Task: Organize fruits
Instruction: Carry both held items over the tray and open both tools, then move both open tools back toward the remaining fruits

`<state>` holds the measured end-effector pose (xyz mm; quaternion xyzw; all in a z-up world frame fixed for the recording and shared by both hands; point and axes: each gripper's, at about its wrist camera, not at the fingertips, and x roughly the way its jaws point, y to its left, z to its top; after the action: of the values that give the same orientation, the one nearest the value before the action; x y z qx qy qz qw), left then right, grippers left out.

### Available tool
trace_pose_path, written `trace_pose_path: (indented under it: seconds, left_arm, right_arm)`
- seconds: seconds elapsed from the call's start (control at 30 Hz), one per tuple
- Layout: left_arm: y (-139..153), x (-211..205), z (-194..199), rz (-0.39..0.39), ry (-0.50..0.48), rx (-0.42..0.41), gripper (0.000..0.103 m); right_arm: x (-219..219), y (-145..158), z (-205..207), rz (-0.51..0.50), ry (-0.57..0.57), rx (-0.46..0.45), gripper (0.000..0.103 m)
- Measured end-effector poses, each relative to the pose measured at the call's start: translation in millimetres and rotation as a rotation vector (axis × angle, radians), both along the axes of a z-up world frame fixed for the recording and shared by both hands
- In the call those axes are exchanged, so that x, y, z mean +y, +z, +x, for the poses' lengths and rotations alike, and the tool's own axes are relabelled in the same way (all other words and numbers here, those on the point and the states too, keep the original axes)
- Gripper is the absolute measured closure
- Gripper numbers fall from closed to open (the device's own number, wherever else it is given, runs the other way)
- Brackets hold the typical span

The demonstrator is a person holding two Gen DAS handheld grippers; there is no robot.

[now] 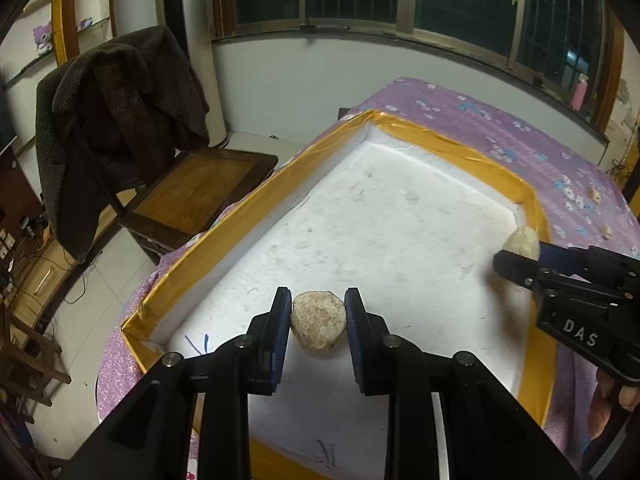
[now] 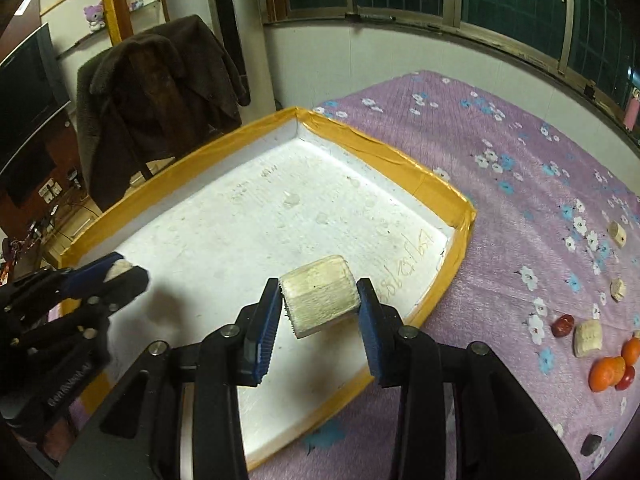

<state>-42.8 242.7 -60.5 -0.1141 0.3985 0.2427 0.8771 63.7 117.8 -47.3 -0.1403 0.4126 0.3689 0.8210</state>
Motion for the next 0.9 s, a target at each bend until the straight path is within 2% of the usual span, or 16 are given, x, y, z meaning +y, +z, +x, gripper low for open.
trace_pose_path:
  seconds: [0.03, 0.1, 0.13, 0.17, 0.23, 0.3, 0.37, 0.43, 0.5, 0.63, 0.8, 0.9]
  left_arm:
    - [-0.4, 1.4, -0.5, -0.001, 0.004, 0.002, 0.073]
    - [0.3, 1.6, -1.2, 0.009, 0.016, 0.001, 0.060]
    - [1.3, 1.6, -2.7, 0.011, 0.026, -0.004, 0.050]
    - [3.0, 1.3, -4.9, 0.008, 0.031, -0.015, 0.044]
    - [7.1, 0.2, -9.6, 0.002, 0.047, -0.033, 0.041]
    - [12.8, -2.2, -14.3, 0.001, 0.068, -0.057, 0.040]
    - [20.2, -8.9, -21.5, 0.003, 0.090, -0.095, 0.031]
    - [27.9, -22.8, -25.2, -0.011, 0.078, -0.142, 0.028]
    - [34.3, -44.6, -23.2, -0.005, 0.031, -0.175, 0.025]
    - [39.7, -109.5, -2.3, 0.018, -0.160, -0.184, 0.022]
    - [19.3, -174.6, 31.7, -0.006, -0.351, -0.079, 0.022]
    - [8.1, -197.3, 41.7, -0.010, -0.406, -0.029, 0.022]
  right_arm:
    - [1.3, -3.0, 1.7, -0.006, 0.000, 0.006, 0.063]
    - [2.3, -7.2, 4.8, -0.018, -0.006, 0.006, 0.062]
    - [2.3, -8.8, 5.9, -0.022, -0.009, 0.008, 0.059]
    - [0.8, -9.3, 6.6, -0.020, -0.012, 0.007, 0.049]
    - [-5.6, -5.8, 7.9, -0.008, -0.031, -0.006, 0.037]
    - [-17.6, 2.5, 6.0, 0.022, -0.040, -0.021, 0.036]
    - [-32.3, 11.9, 3.4, 0.045, -0.052, -0.043, 0.033]
    - [-57.8, 23.0, -0.7, 0.082, -0.069, -0.065, 0.032]
    - [-89.4, 30.5, -4.2, 0.112, -0.108, -0.078, 0.029]
    - [-169.7, 37.9, -11.3, 0.147, -0.229, -0.083, 0.027]
    - [-262.7, 25.8, -18.7, 0.101, -0.393, -0.059, 0.027]
    - [-297.8, 10.3, -16.1, 0.053, -0.454, -0.024, 0.027]
